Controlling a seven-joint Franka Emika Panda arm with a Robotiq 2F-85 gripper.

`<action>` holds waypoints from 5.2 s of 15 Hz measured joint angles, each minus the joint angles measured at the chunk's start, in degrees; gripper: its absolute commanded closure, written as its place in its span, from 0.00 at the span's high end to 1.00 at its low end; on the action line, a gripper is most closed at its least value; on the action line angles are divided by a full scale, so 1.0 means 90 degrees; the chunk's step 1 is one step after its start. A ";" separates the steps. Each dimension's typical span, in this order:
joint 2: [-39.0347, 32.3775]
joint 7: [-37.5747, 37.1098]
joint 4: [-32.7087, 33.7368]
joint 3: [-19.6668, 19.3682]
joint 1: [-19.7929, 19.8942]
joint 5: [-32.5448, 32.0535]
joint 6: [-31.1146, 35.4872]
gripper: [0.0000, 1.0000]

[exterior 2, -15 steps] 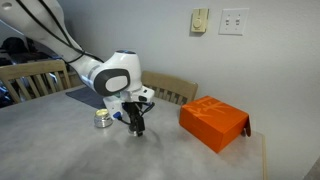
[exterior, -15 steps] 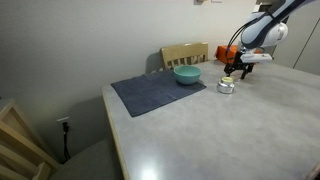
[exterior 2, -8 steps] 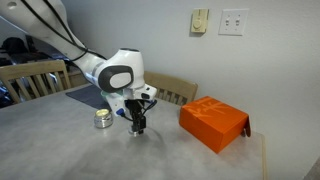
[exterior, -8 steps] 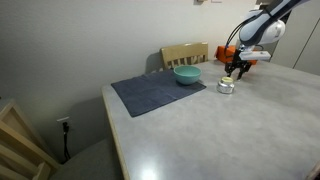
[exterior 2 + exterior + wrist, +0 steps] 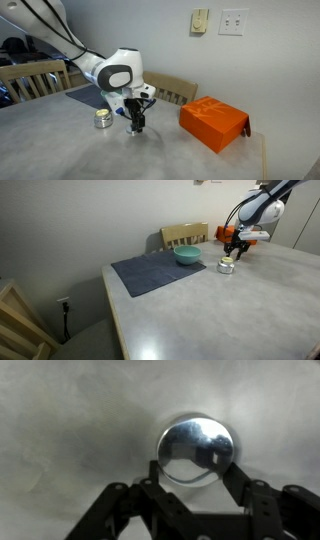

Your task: Put the silver lid on top of the silver can

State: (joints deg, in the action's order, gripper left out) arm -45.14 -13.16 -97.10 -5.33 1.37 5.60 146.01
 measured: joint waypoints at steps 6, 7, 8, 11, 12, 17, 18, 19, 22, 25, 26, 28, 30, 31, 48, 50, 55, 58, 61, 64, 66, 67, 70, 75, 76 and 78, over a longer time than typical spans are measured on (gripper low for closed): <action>0.0641 -0.0128 -0.0423 -0.0132 -0.0501 -0.0483 -0.0005 0.81; 0.0796 -0.0172 -0.0517 -0.0175 -0.0608 -0.0607 -0.0020 0.93; 0.0952 -0.0210 -0.0606 -0.0205 -0.0696 -0.0713 -0.0046 0.98; 0.1292 -0.0216 -0.0767 -0.0222 -0.0739 -0.0833 -0.0258 1.00; 0.1347 -0.0194 -0.0788 -0.0222 -0.0696 -0.0828 -0.0318 1.00; 0.1339 0.0174 -0.0789 -0.0114 -0.0257 -0.0643 -0.0583 1.00; 0.1300 0.0244 -0.0789 -0.0081 -0.0191 -0.0592 -0.0625 1.00; 0.1248 0.0308 -0.0789 -0.0042 -0.0141 -0.0545 -0.0666 1.00; 0.1056 0.0504 -0.0771 0.0143 -0.0049 -0.0359 -0.0746 1.00; 0.0828 0.0550 -0.0696 0.0274 -0.0040 -0.0254 -0.0753 1.00; 0.0749 0.0550 -0.0666 0.0293 -0.0040 -0.0243 -0.0753 1.00; 0.0623 0.0550 -0.0612 0.0297 -0.0038 -0.0241 -0.0752 1.00; 0.0531 0.0550 -0.0571 0.0294 -0.0030 -0.0241 -0.0747 1.00; 0.0492 0.0550 -0.0543 0.0294 -0.0026 -0.0241 -0.0746 1.00; 0.0106 0.0550 -0.0032 0.0212 0.0137 -0.0242 -0.0739 0.58; 0.0106 0.0552 -0.0030 0.0213 0.0137 -0.0242 -0.0740 0.44; 0.0118 0.0582 -0.0021 0.0219 0.0137 -0.0243 -0.0751 0.44; 0.0248 0.0571 -0.0080 0.0211 0.0040 -0.0369 -0.0762 0.44; 0.0671 0.0342 -0.0372 0.0108 -0.0300 -0.0775 -0.0787 0.44; 0.1247 -0.0006 -0.0701 -0.0017 -0.0735 -0.1252 -0.1060 0.44; 0.1589 -0.0124 -0.0841 -0.0022 -0.0938 -0.1481 -0.1377 0.44; 0.1724 -0.0126 -0.0883 -0.0001 -0.1002 -0.1526 -0.1554 0.44; 0.1956 0.0000 -0.0918 0.0178 -0.1045 -0.1542 -0.1996 0.44; 0.1925 0.0353 -0.0919 0.0436 -0.1045 -0.1542 -0.2233 0.44; 0.1892 0.0402 -0.0919 0.0474 -0.1045 -0.1542 -0.2274 0.44; 0.1789 0.0475 -0.0914 0.0532 -0.1046 -0.1543 -0.2301 0.44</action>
State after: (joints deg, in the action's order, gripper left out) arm -29.04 -8.89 -105.33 -0.55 -8.04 -8.29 125.31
